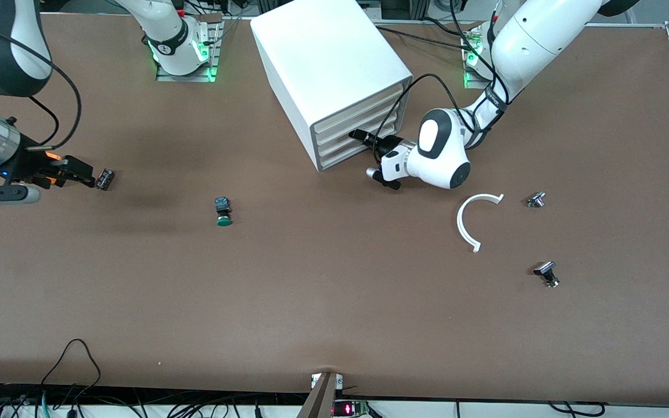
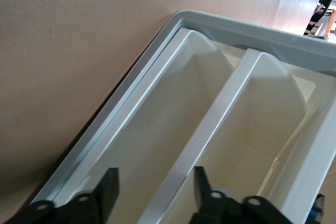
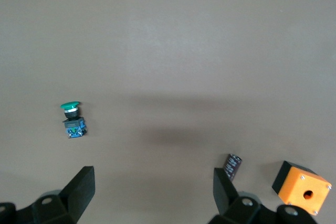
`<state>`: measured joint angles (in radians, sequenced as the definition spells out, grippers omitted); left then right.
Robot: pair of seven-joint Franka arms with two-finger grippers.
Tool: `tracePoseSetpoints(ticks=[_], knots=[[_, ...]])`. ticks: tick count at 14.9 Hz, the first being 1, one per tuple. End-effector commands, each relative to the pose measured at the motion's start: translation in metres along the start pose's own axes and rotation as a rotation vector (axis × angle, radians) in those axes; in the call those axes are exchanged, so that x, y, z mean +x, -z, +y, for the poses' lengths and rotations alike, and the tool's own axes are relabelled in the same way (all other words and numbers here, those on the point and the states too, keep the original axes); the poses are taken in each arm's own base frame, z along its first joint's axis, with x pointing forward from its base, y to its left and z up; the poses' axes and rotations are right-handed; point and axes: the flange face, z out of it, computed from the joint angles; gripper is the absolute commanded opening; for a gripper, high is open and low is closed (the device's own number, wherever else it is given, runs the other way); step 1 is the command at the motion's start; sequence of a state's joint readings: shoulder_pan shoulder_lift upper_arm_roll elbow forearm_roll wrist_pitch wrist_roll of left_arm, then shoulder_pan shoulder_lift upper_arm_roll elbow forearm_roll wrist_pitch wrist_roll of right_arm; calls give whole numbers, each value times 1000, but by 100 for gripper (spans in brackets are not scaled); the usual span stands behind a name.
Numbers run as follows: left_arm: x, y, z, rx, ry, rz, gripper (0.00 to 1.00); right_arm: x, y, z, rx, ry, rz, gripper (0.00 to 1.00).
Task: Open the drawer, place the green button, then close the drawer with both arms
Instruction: 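Pull the drawer open with the left gripper while the right gripper reaches the button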
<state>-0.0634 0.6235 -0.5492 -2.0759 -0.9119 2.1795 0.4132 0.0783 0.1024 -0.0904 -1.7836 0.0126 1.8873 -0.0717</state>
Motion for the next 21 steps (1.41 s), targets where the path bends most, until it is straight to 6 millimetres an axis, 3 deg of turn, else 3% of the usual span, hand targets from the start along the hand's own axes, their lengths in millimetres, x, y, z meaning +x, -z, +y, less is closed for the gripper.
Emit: tracePoseSetpoints(ticks=[1,3,4,6,8,10,13,14,15,17,20,21], knots=[[-5,-3,-7,-4,-47,5,0,10,-3,-22,14,21,16,100],[1,19,-31,14,-22,41,0,16,-16,-28,13,32,38,100],[5,32,-40,48,-33,50,0,19,-20,-41,14,59,39,100],[16,72,-59,79,-21,112,0,26,-29,-65,17,103,66,100],[25,108,-76,89,5,178,0,31,-52,-85,23,160,43,100],[34,135,-78,96,5,229,0,35,-86,-103,32,323,-8,100],[38,148,-78,99,3,254,0,27,-125,-131,46,444,5,100],[38,150,-78,99,3,256,38,24,-137,-134,46,447,13,100],[37,152,-80,97,3,260,98,21,-154,-139,46,461,19,100],[36,163,-74,100,-2,282,100,13,-177,-156,59,468,15,100],[29,195,-40,134,-60,340,100,1,-218,-159,66,397,47,100],[20,232,-40,151,-50,409,100,-4,-228,-158,65,396,57,100]])
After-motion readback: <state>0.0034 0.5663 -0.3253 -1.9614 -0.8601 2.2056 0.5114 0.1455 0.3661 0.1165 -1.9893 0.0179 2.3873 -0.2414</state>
